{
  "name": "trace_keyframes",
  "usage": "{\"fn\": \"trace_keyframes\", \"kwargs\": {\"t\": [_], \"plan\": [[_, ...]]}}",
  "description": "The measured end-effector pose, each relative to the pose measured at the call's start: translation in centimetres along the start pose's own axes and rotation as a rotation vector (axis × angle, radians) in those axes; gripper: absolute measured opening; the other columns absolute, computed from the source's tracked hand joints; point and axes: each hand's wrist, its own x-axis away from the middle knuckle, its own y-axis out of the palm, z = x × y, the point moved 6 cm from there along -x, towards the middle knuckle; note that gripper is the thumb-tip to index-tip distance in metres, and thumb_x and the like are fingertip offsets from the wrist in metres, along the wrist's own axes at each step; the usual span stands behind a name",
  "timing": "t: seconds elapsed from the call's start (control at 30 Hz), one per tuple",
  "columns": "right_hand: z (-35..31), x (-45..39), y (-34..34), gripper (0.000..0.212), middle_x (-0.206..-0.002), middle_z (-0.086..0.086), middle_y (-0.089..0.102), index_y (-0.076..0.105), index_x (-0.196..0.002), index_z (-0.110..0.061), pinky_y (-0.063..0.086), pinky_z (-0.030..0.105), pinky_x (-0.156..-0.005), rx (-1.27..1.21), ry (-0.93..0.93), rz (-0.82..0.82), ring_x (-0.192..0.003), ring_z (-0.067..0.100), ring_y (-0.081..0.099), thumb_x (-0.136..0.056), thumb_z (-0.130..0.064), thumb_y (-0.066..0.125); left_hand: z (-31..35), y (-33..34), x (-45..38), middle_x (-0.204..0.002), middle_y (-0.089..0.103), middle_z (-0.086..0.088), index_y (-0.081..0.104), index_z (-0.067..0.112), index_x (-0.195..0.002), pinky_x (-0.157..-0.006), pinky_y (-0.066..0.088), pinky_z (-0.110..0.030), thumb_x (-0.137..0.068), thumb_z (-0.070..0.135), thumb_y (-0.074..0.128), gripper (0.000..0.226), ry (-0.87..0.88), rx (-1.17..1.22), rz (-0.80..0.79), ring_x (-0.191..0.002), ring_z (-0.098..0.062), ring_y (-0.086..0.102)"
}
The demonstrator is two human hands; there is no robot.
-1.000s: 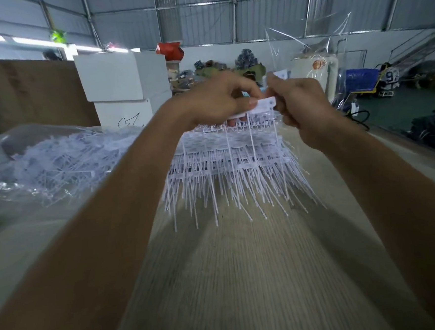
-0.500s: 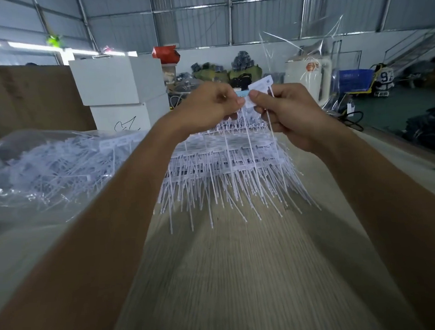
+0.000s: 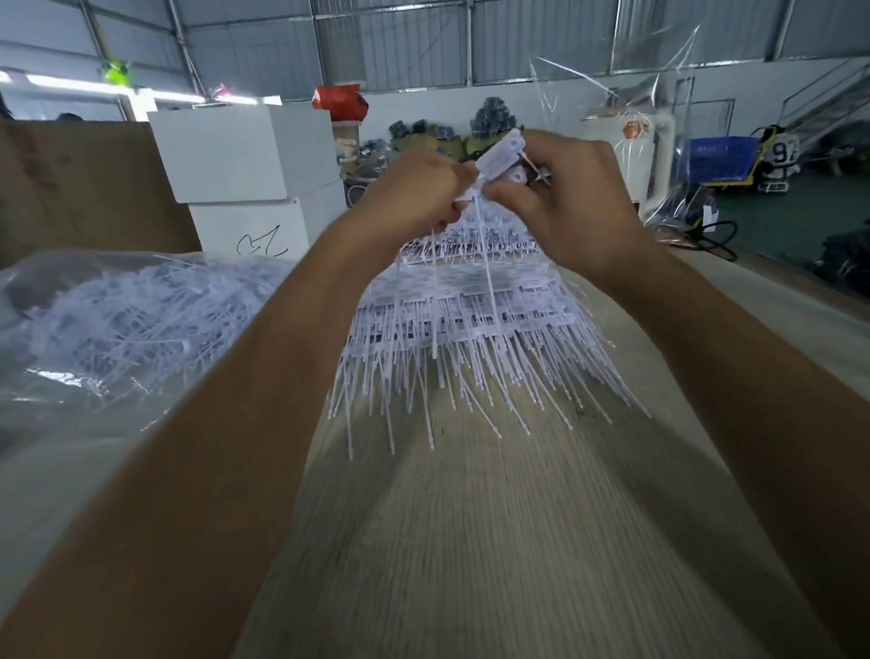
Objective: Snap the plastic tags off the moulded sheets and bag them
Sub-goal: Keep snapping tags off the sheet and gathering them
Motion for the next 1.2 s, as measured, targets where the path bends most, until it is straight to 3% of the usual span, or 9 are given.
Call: {"fn": "trace_keyframes", "kwargs": {"t": [0.2, 0.3, 0.4, 0.53, 0.6, 0.73, 0.87, 1.0, 1.2], "plan": [[-0.2, 0.8, 0.7, 0.018, -0.098, 0.003, 0.067, 0.066, -0.113, -0.01, 0.049, 0.043, -0.073, 0.099, -0.121, 0.037, -0.086, 0.023, 0.06, -0.101, -0.022, 0.058, -0.8, 0.1, 0.0, -0.054, 0.044, -0.001, 0.055, 0.009, -0.074, -0.052, 0.024, -0.026, -0.098, 0.01, 0.049, 0.025, -0.053, 0.087, -0.035, -0.049, -0.015, 0.036], [1.1, 0.8, 0.9, 0.02, -0.087, -0.015, 0.061, 0.066, -0.116, -0.016, 0.047, 0.032, -0.073, -0.09, 0.026, 0.056, -0.079, 0.011, 0.057, -0.103, -0.024, 0.054, -0.2, -0.2, 0.0, -0.05, 0.054, 0.01, 0.069, 0.006, -0.083, -0.047, 0.033, -0.019, -0.101, 0.023, 0.055, 0.029, 0.052, 0.021, -0.01, -0.045, -0.005, 0.046], [2.1, 0.7, 1.1, 0.023, -0.094, -0.01, 0.064, 0.066, -0.12, -0.017, 0.04, 0.023, -0.07, -0.116, 0.12, 0.044, -0.082, 0.008, 0.056, -0.104, -0.026, 0.051, 0.4, 0.5, 0.2, -0.051, 0.057, 0.013, 0.067, 0.009, -0.079, -0.05, 0.036, -0.018, -0.103, 0.028, 0.055, 0.033, 0.103, -0.036, -0.041, -0.045, 0.001, 0.049], [3.1, 0.9, 1.4, 0.026, -0.072, -0.008, 0.053, 0.069, -0.106, -0.014, 0.03, 0.015, -0.056, -0.075, 0.187, 0.001, -0.062, 0.007, 0.041, -0.104, -0.035, 0.052, 0.4, 1.3, 0.5, -0.065, 0.059, -0.002, 0.062, 0.015, -0.067, -0.059, 0.037, -0.026, -0.102, 0.031, 0.057, 0.039, 0.12, -0.144, -0.108, -0.059, -0.016, 0.049], [3.0, 1.0, 1.4, 0.029, -0.072, -0.008, 0.055, 0.069, -0.106, -0.013, 0.036, 0.022, -0.061, -0.07, 0.193, -0.018, -0.065, 0.009, 0.045, -0.104, -0.036, 0.052, 0.5, 1.1, 0.6, -0.063, 0.06, -0.001, 0.063, 0.014, -0.067, -0.058, 0.037, -0.026, -0.101, 0.033, 0.059, 0.04, 0.119, -0.153, -0.111, -0.059, -0.017, 0.048], [2.4, 1.2, 1.6, 0.031, -0.104, 0.002, 0.071, 0.068, -0.118, -0.016, 0.045, 0.035, -0.079, -0.102, 0.181, -0.057, -0.092, 0.022, 0.061, -0.103, -0.039, 0.054, 0.5, 0.5, 0.5, -0.056, 0.059, 0.002, 0.07, 0.01, -0.074, -0.053, 0.035, -0.022, -0.097, 0.034, 0.064, 0.034, 0.112, -0.143, -0.065, -0.047, -0.007, 0.045], [2.7, 1.2, 2.2, 0.011, -0.092, -0.007, 0.063, 0.063, -0.108, -0.02, 0.041, 0.026, -0.07, -0.148, 0.177, -0.115, -0.081, 0.012, 0.055, -0.099, -0.02, 0.057, 0.3, 0.2, 0.6, -0.061, 0.059, -0.005, 0.072, 0.007, -0.075, -0.054, 0.034, -0.024, -0.097, 0.034, 0.064, 0.035, 0.083, -0.147, -0.034, -0.05, -0.012, 0.043], [2.8, 1.5, 2.6, 0.022, -0.086, 0.003, 0.06, 0.056, -0.121, -0.013, 0.038, 0.032, -0.06, -0.066, 0.133, -0.176, -0.068, 0.015, 0.051, -0.099, -0.014, 0.051, 0.6, 0.3, 0.7, -0.059, 0.055, -0.005, 0.072, 0.001, -0.08, -0.055, 0.031, -0.026, -0.099, 0.03, 0.062, 0.036, 0.084, -0.134, -0.047, -0.052, -0.016, 0.04], [3.1, 2.1, 3.5, 0.027, -0.073, -0.002, 0.05, 0.05, -0.131, -0.011, 0.032, 0.034, -0.058, 0.0, 0.108, -0.219, -0.06, 0.013, 0.046, -0.108, -0.018, 0.037, 1.5, 0.9, 1.1, -0.067, 0.056, -0.015, 0.069, -0.002, -0.081, -0.06, 0.036, -0.031, -0.103, 0.024, 0.056, 0.037, 0.134, -0.164, -0.126, -0.058, -0.02, 0.044]]}}
